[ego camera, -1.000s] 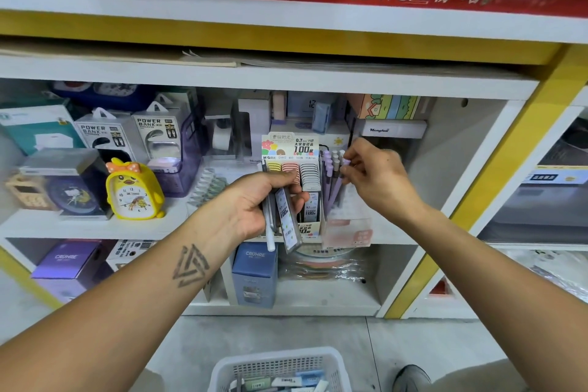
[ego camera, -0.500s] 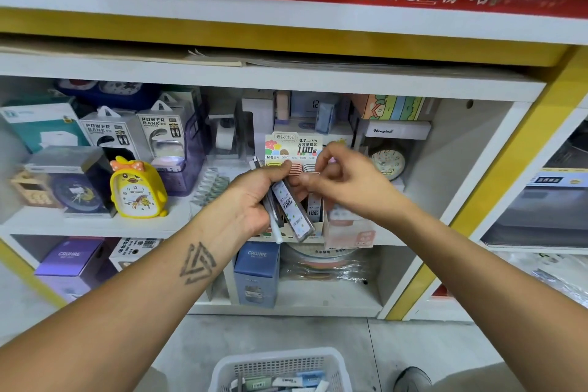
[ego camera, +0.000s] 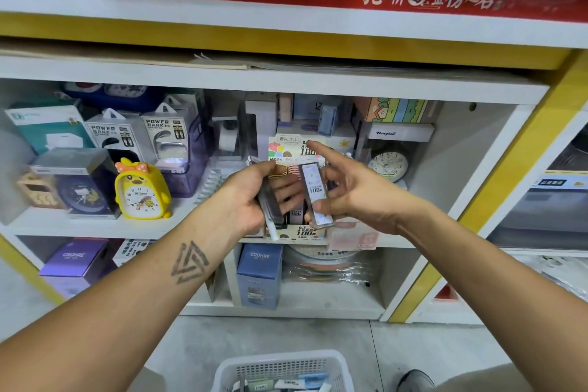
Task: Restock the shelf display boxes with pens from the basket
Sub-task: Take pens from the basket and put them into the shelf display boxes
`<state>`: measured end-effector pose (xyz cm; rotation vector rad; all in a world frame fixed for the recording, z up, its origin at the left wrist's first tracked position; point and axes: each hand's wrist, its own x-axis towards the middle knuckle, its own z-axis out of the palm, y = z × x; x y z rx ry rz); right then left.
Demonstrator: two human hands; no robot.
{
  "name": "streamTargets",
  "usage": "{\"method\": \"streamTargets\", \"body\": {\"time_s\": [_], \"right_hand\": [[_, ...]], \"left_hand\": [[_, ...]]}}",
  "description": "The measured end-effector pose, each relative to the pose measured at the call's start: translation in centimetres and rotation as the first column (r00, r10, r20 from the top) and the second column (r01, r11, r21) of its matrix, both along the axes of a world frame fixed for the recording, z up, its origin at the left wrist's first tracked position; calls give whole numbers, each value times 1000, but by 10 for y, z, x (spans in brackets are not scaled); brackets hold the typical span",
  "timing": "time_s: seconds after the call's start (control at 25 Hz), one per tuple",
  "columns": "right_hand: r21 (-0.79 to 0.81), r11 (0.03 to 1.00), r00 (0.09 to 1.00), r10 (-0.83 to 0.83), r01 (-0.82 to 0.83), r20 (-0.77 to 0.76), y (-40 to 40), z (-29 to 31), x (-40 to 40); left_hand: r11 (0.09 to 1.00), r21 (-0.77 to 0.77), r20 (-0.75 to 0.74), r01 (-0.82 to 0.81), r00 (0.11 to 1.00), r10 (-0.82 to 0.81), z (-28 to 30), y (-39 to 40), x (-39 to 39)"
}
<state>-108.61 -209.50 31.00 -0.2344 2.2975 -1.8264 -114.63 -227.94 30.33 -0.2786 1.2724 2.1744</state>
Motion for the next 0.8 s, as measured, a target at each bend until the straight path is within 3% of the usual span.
{"method": "streamTargets", "body": {"time_s": [0.08, 0.16, 0.36, 0.48, 0.64, 0.8], "right_hand": [[61, 997, 998, -54, 56, -45, 4, 1, -2], [20, 981, 975, -188, 192, -120, 11, 6, -4], [44, 863, 811, -455, 504, -368, 39, 19, -7], [231, 774, 757, -429, 589, -493, 52, 17, -7], [505, 629, 784, -298, 591, -545, 58, 11, -6], [572, 616, 824, -256, 542, -506, 59, 6, -6]], "left_hand": [[997, -79, 6, 25, 1000, -25, 2, -1, 1], [988, -124, -25, 94, 995, -98, 4, -1, 1], [954, -62, -73, 292, 952, -296, 13, 5, 9], [950, -14, -70, 311, 948, -311, 12, 11, 14], [964, -40, -82, 261, 961, -264, 7, 18, 18], [978, -95, -150, 187, 968, -200, 2, 20, 18]]}}
